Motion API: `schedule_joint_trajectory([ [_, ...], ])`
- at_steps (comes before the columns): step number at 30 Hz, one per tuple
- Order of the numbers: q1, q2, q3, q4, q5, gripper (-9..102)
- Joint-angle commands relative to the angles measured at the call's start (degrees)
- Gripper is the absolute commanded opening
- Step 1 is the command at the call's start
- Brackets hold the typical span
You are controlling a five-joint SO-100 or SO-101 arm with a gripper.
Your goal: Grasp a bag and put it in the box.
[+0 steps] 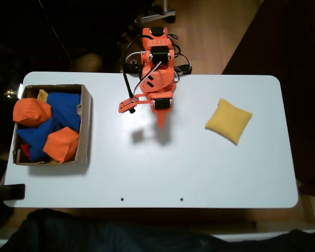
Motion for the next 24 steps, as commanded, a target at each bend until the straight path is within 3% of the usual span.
schedule_joint_trajectory([
  [1,-0.5,-2.7,-4.5,0.2,0.7,0],
  [24,-5.2,-24.0,-27.3,0.2,3.6,0],
])
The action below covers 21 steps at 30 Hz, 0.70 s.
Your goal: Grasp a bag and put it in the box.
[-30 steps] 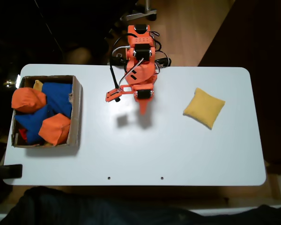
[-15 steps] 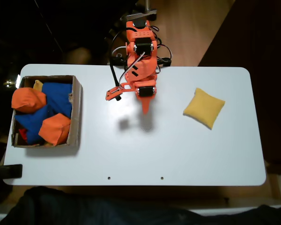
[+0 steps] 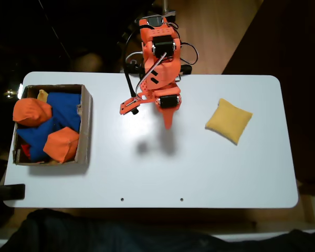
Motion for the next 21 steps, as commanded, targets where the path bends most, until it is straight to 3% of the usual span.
schedule_joint_trajectory([
  [1,-0.4,-2.1,-5.0,0.2,0.5,0],
  [21,-7.3,-21.1,-24.3,4.7,0.8,0],
])
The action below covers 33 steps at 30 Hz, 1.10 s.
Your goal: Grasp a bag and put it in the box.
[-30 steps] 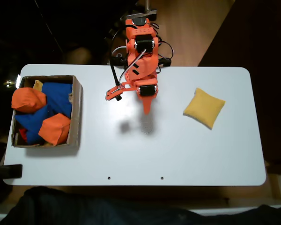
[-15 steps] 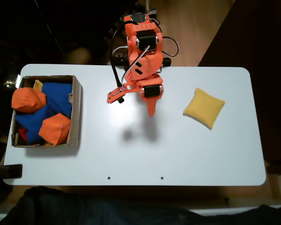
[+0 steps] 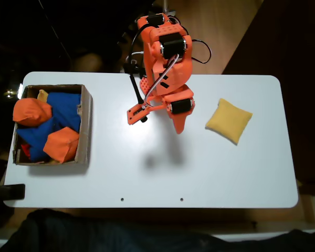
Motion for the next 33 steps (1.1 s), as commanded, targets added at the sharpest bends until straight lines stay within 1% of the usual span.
schedule_joint_trajectory([
  [1,-1.6,-2.3,-4.7,1.2,-0.8,0],
  [10,-5.6,-10.0,-11.3,4.0,-4.0,0],
  [17,-9.6,-16.7,-20.4,8.3,-4.8,0],
  [27,-12.7,-23.4,-31.6,14.0,-5.2,0],
  [33,-16.3,-26.9,-35.1,17.4,-7.0,0],
])
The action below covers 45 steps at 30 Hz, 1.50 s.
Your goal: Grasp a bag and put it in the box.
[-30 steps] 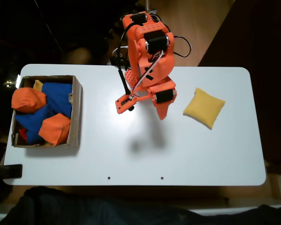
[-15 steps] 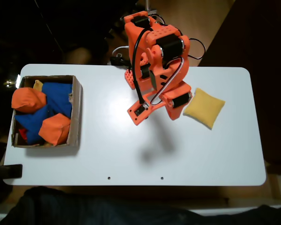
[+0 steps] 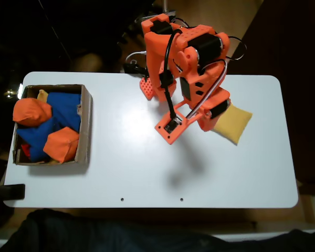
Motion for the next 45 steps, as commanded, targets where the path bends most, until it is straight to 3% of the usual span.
schedule_joint_trajectory([
  [1,-2.0,-0.7,-2.7,1.0,-0.4,0],
  [17,-12.5,-10.2,-2.2,2.4,-2.5,2],
  [45,-22.4,-21.1,4.1,-4.4,-7.3,2],
])
